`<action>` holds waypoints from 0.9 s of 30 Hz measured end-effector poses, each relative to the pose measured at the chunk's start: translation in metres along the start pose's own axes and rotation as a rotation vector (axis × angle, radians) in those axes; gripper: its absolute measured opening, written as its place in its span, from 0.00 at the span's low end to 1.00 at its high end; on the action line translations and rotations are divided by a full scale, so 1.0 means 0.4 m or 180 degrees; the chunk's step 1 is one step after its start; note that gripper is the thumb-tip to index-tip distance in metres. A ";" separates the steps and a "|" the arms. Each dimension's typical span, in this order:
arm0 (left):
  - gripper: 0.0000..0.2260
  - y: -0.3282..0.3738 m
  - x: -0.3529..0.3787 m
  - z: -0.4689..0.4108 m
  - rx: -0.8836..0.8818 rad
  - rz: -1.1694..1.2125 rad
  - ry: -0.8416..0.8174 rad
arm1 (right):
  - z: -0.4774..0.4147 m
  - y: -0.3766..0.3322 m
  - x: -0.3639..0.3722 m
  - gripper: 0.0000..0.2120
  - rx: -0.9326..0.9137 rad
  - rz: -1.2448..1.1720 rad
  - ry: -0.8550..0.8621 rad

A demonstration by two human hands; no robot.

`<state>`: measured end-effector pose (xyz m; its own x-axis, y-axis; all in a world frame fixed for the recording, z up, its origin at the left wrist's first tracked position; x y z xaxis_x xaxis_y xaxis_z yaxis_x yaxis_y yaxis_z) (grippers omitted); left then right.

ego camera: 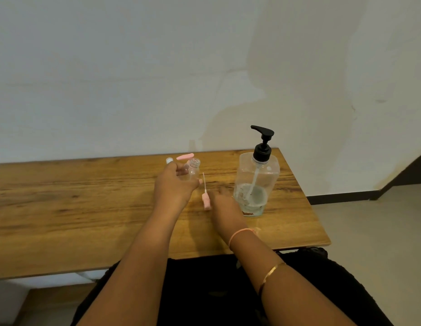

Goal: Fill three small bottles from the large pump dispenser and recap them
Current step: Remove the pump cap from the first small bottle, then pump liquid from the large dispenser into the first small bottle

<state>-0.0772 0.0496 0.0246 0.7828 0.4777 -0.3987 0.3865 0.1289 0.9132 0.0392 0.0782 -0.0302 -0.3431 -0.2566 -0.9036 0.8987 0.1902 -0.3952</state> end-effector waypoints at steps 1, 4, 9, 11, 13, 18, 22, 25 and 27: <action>0.19 0.002 0.001 0.000 0.0015 0.0012 0.0012 | 0.008 -0.005 -0.018 0.16 -0.0023 -0.0111 0.0108; 0.19 0.008 0.007 0.004 0.0056 0.0024 0.0045 | 0.024 -0.003 -0.071 0.17 -0.0113 -0.0245 0.0363; 0.17 0.023 0.016 0.011 0.0186 -0.0017 0.0086 | 0.045 0.017 -0.154 0.17 -0.0234 -0.0566 0.0849; 0.15 0.031 0.018 0.014 0.0310 -0.0116 0.0102 | 0.057 0.019 -0.187 0.15 -0.0350 -0.0781 0.1016; 0.14 0.040 0.021 0.018 0.0375 -0.0142 0.0126 | 0.072 0.020 -0.221 0.12 -0.0500 -0.0986 0.1269; 0.20 0.065 0.039 0.031 0.0602 -0.0205 0.0119 | 0.110 0.019 -0.298 0.08 -0.0989 -0.1299 0.1962; 0.20 0.074 0.053 0.038 0.0846 -0.0118 0.0209 | 0.142 0.028 -0.360 0.07 -0.1317 -0.1470 0.2588; 0.25 0.086 0.063 0.048 0.0910 0.0115 0.0272 | 0.146 0.055 -0.390 0.08 -0.1181 -0.1557 0.2995; 0.25 0.089 0.070 0.052 0.0919 0.0228 0.0276 | 0.133 0.071 -0.391 0.11 -0.0911 -0.1591 0.3029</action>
<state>-0.0315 0.0495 0.0444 0.7734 0.5505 -0.3143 0.4641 -0.1540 0.8723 0.1329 0.0734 0.1086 -0.8289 0.4430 -0.3417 0.5467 0.5114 -0.6630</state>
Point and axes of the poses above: each hand's wrist, its own z-axis away from the middle knuckle, its own x-axis out of the palm, y = z × x, the point moved 4 cm from there along -z, towards the middle knuckle, and after that the axes turned 11 degrees about x, right-handed, at the moved point
